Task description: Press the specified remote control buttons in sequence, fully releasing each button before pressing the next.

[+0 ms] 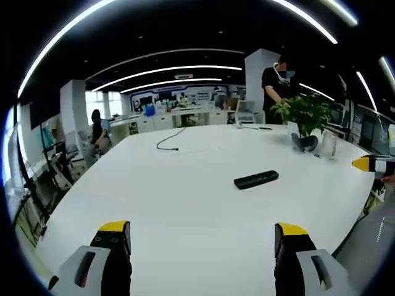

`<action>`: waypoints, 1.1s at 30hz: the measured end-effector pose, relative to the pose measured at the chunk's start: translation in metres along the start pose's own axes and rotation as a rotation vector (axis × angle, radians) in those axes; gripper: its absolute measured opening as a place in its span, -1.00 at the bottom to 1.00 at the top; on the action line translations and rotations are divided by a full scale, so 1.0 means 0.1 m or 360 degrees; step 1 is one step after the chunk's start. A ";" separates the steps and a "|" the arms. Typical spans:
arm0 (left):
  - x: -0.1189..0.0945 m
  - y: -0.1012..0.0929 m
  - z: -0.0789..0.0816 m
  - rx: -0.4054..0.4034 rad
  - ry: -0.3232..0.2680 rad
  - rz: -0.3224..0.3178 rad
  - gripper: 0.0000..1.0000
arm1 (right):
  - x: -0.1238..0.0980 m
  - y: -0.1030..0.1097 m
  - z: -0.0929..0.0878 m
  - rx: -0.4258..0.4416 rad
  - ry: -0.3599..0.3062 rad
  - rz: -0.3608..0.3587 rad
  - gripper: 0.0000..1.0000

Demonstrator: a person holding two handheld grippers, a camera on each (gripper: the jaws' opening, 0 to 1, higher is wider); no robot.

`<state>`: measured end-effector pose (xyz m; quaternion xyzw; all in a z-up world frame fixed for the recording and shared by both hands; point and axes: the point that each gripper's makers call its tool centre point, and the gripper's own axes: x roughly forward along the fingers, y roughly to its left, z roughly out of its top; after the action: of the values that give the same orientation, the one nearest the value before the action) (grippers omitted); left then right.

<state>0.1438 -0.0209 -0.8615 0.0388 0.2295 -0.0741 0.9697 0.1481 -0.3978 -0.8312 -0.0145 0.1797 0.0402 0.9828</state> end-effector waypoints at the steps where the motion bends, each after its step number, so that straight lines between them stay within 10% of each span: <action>1: 0.01 -0.02 0.00 -0.0006 0.0005 -0.0017 1.00 | 0.00 0.00 0.01 -0.0007 -0.0004 -0.0001 0.52; 33: -0.01 -0.24 0.05 0.0061 -0.0032 -0.0166 0.97 | -0.11 -0.04 0.21 0.0122 -0.0203 0.0050 0.50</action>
<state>0.1412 -0.0452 -0.8571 0.0446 0.2200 -0.1293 0.9659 0.1455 -0.4012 -0.8073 0.0284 0.1183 0.0497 0.9913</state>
